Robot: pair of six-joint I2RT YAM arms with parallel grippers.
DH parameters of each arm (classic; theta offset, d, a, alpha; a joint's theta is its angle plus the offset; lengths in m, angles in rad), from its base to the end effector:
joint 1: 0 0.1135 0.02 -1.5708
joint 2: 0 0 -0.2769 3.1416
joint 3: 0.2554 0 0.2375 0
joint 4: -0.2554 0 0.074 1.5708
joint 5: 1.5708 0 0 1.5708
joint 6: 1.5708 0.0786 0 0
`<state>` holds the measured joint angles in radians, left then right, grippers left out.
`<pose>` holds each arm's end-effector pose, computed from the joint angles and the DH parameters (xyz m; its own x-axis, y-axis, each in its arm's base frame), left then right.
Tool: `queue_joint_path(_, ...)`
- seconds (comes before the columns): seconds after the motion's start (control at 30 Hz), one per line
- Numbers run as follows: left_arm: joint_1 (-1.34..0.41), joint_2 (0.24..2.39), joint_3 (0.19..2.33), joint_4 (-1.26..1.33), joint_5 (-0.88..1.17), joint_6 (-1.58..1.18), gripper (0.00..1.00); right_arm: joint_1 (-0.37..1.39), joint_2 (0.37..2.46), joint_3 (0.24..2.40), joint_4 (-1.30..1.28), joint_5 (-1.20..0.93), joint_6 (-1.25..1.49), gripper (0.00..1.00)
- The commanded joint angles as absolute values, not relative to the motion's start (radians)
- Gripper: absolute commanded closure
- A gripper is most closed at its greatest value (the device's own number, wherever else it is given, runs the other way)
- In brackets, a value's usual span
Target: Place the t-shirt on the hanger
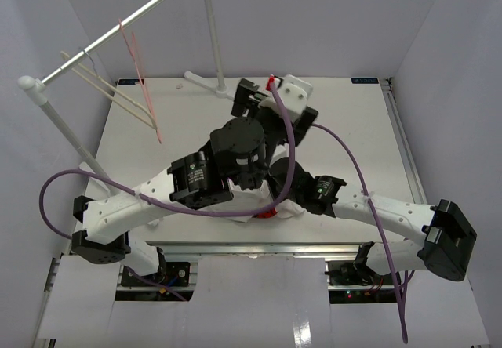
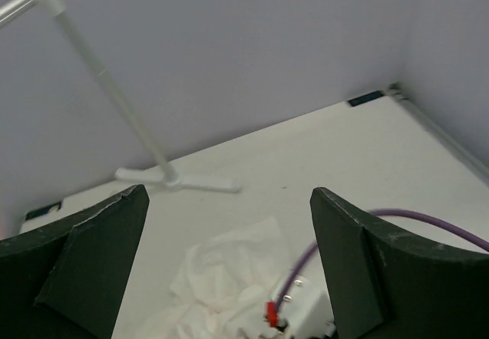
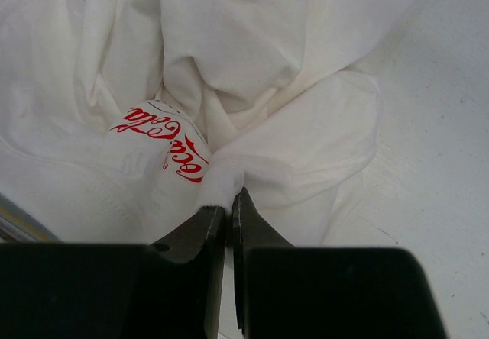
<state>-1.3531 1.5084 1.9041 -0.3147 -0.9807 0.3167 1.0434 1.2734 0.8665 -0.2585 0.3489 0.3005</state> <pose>0.1305 -0.2876 0.5433 0.1301 0.2142 -0.9681 0.3409 0.9072 0.2465 0.1692 0.2370 0.2511 -0.4971 -0.3008 -0.8139 -0.5544 0.8317 0.0313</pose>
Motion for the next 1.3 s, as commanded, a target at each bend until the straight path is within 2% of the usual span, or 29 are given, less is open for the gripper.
queue_joint_path(0.0, -1.211, 1.498, 1.915, -0.580, -1.341, 0.048, 0.02, 1.054, 1.291, 0.889, -0.231, 0.346, 0.281, 0.92)
queue_joint_path(0.07, -1.202, 1.423, 1.833, -0.455, -1.455, 0.119, 0.04, 1.053, 1.292, 0.890, -0.232, 0.345, 0.281, 0.92)
queue_joint_path(0.17, -1.191, 1.245, 1.597, 0.078, -1.503, 0.513, 0.10, 1.054, 1.288, 0.891, -0.232, 0.343, 0.279, 0.92)
queue_joint_path(0.23, -1.166, 1.179, 1.512, 0.267, -1.504, 0.613, 0.11, 1.056, 1.287, 0.891, -0.231, 0.339, 0.281, 0.92)
queue_joint_path(0.57, -0.885, 1.161, 1.430, 0.292, -1.526, 0.687, 0.08, 1.063, 1.303, 0.897, -0.237, 0.349, 0.278, 0.92)
queue_joint_path(1.27, -0.703, 1.143, 1.189, 0.312, -1.489, 0.587, 0.12, 1.089, 1.299, 0.905, -0.240, 0.325, 0.273, 0.92)
